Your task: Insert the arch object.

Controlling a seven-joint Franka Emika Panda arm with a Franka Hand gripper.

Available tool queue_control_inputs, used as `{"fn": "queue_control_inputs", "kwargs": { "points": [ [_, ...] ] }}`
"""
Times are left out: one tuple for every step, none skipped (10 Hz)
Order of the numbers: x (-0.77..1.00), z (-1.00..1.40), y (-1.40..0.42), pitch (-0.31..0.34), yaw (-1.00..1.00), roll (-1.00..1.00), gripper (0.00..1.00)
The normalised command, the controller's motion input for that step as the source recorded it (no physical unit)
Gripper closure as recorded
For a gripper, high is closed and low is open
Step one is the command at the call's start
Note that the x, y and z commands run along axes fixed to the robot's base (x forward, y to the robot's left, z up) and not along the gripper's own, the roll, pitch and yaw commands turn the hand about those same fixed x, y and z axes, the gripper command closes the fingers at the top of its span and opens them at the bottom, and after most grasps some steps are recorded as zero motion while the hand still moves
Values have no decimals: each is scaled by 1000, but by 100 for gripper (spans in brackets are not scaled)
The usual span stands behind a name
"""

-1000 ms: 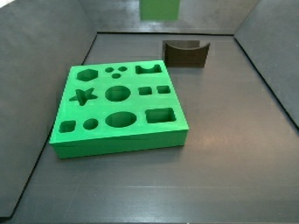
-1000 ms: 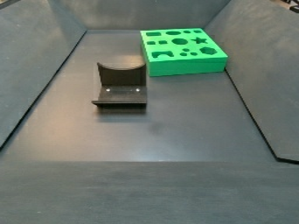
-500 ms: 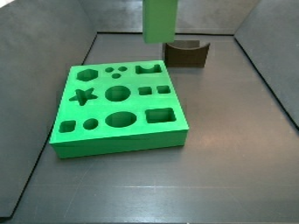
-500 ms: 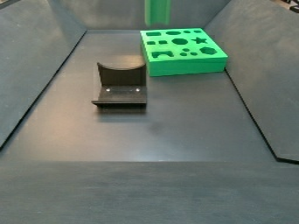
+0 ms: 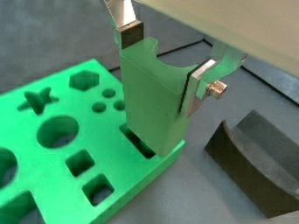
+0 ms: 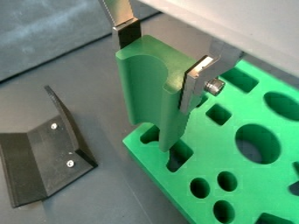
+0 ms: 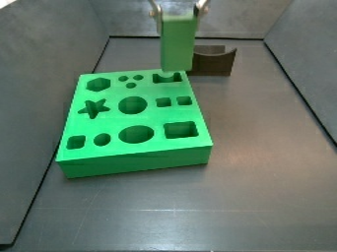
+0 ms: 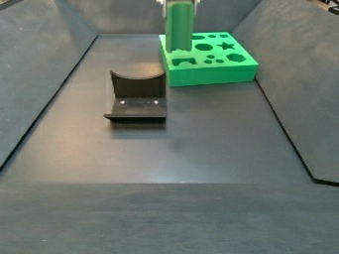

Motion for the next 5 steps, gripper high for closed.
{"fn": "queue_control_inputs", "kwargs": {
  "points": [
    [0,-274,0,4,0,49,100],
    [-163,-311,0,0,0,89,100],
    [-200,-280,-9,0,0,36,100],
    [-226,-211,-6,0,0,0,100],
    [-317,-146,0,-26,-14,0,100]
  ]
}}
